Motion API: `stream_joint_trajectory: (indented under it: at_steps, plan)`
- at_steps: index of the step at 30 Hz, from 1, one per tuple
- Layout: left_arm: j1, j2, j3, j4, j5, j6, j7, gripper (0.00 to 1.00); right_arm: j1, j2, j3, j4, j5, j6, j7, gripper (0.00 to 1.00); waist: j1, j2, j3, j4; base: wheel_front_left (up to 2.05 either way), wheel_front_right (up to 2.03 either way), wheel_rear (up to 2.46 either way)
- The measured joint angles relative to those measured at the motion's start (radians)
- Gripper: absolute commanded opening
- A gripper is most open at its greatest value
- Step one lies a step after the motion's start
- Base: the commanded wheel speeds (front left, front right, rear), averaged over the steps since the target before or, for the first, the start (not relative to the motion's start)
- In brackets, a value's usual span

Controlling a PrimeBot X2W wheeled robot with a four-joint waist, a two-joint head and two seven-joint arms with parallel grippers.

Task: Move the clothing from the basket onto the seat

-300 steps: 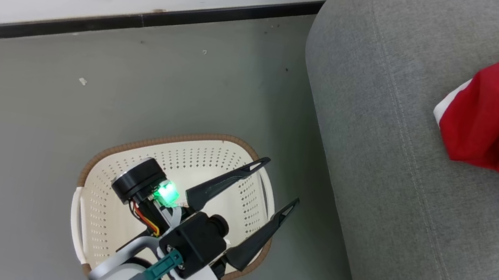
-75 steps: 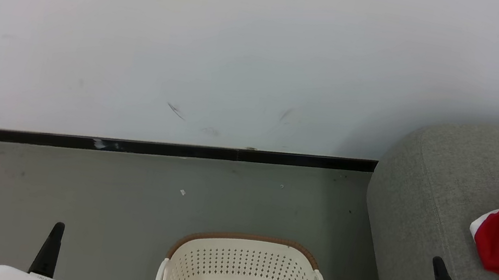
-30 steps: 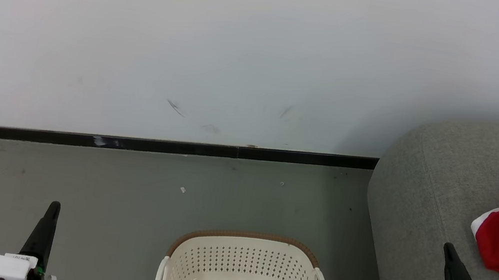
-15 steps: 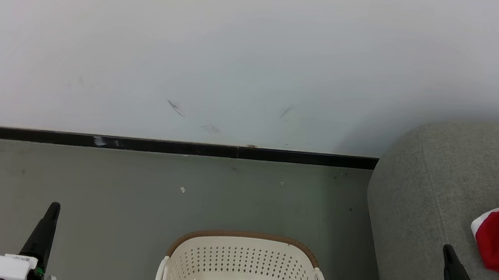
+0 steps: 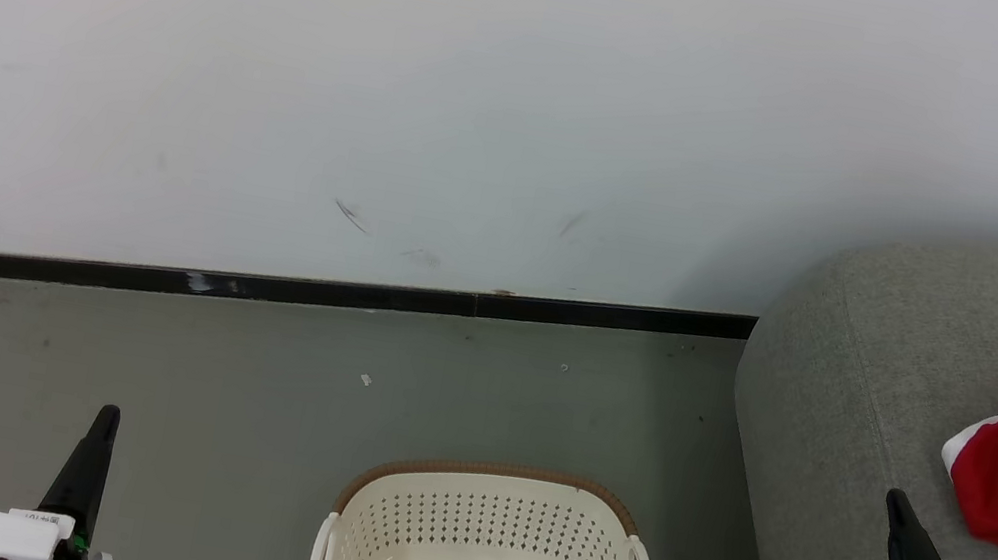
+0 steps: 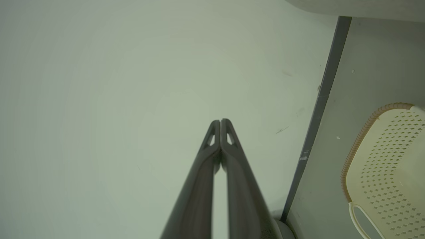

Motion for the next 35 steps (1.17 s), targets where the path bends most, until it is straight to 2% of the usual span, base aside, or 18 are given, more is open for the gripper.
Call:
stream_joint_trajectory:
  at_steps: [35]
  plan:
    - [-0.003,0.0,0.001,0.006,0.0,-0.003,0.004,0.0,0.0,0.001,-0.006,0.002,-0.002,0.0,0.001,0.0,-0.0001,0.0,0.0,0.0,0.0,0.0,0.0]
